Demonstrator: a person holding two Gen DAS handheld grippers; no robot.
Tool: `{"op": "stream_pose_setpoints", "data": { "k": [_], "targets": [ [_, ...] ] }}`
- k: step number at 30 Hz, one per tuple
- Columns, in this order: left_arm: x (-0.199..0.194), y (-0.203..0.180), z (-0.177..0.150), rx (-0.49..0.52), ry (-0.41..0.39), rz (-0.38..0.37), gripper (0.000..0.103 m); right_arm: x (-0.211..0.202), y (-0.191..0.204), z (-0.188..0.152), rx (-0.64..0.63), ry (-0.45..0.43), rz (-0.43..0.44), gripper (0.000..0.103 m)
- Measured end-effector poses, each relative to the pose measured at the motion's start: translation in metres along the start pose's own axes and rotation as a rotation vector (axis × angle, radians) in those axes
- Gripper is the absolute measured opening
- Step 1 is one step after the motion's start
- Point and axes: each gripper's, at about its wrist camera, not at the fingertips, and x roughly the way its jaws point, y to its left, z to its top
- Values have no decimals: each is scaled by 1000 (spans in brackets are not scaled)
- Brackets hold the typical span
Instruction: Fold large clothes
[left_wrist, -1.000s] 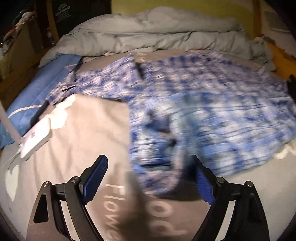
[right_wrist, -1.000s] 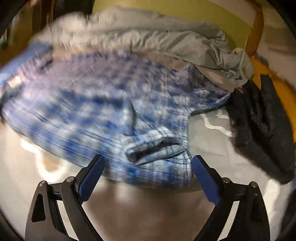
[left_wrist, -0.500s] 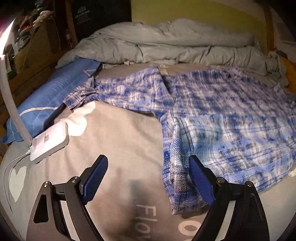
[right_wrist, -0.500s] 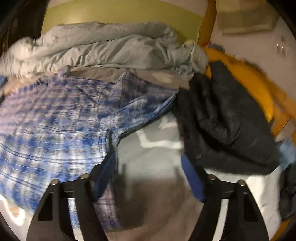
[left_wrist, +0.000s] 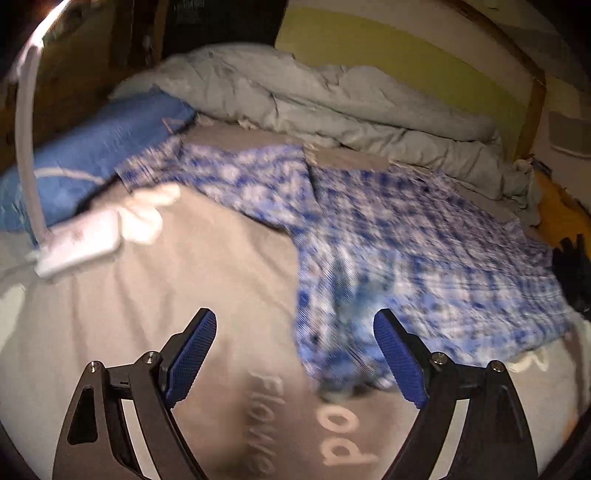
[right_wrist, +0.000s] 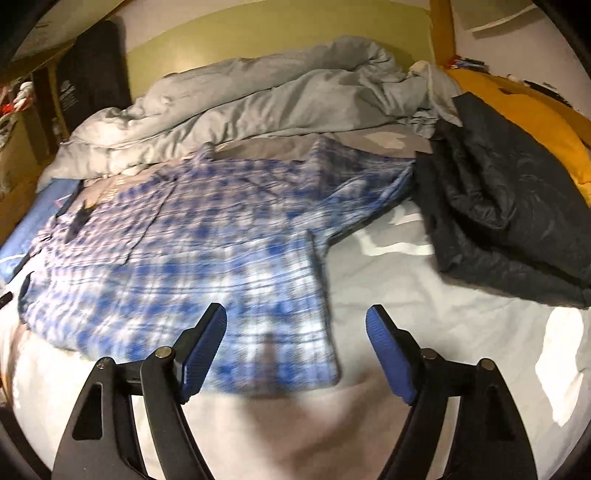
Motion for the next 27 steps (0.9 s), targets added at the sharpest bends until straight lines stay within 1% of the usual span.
{"op": "stream_pose_setpoints", "data": {
  "k": [1, 2, 3, 4, 5, 6, 7, 8, 9, 10, 11, 13, 15, 17, 18, 19, 20, 22, 23, 24, 25, 27],
  "targets": [
    [3, -1, -3, -12, 28, -23, 87, 2, 2, -1, 6, 23, 4, 77],
    [7, -1, -6, -24, 55, -34, 83, 4, 2, -3, 14, 43, 9, 77],
    [9, 0, -8, -33, 69, -41, 74, 7, 2, -6, 23, 64, 19, 77],
    [15, 2, -13, -54, 98, -69, 67, 12, 1, -9, 34, 94, 23, 77],
    [19, 4, -15, -69, 117, -93, 42, 18, -1, -12, 48, 123, 23, 76],
    [21, 6, -18, -92, 127, -109, 13, 22, -5, -14, 65, 144, 25, 75],
    [24, 10, -20, -132, 125, -139, 10, 26, -9, -16, 86, 161, 30, 75],
    [24, 11, -20, -145, 121, -165, 9, 30, -13, -17, 107, 177, 33, 73],
    [23, 11, -19, -148, 116, -179, 6, 33, -15, -18, 121, 184, 35, 71],
    [18, 11, -17, -141, 99, -187, 6, 35, -17, -19, 127, 187, 35, 71],
    [12, 9, -16, -127, 76, -170, 5, 37, -19, -18, 126, 188, 28, 69],
    [-4, 6, -9, -71, 4, -87, 5, 38, -19, -18, 123, 188, 19, 68],
    [-13, 3, -4, -33, -25, -55, 5, 39, -20, -17, 123, 190, 11, 67],
    [-10, -2, -5, -1, -5, -16, 5, 40, -21, -17, 121, 200, -1, 66],
    [-5, -3, -7, 11, 18, 7, 5, 41, -22, -17, 118, 206, -8, 66],
    [9, -8, -12, 43, 80, 44, 5, 43, -21, -17, 113, 211, -15, 66],
    [19, -10, -17, 59, 122, 62, 5, 43, -22, -17, 107, 212, -21, 66],
    [28, -12, -23, 72, 147, 62, 5, 42, -20, -17, 92, 211, -39, 66],
    [27, -13, -24, 82, 132, 67, 5, 42, -19, -16, 85, 209, -47, 66],
    [22, -14, -20, 86, 99, 63, 6, 40, -18, -16, 79, 201, -56, 66],
    [19, -13, -18, 82, 82, 51, 6, 37, -17, -15, 70, 182, -61, 66],
    [12, -11, -5, 48, 35, -26, 8, 27, -12, -11, 39, 120, -75, 66]
  ]
}}
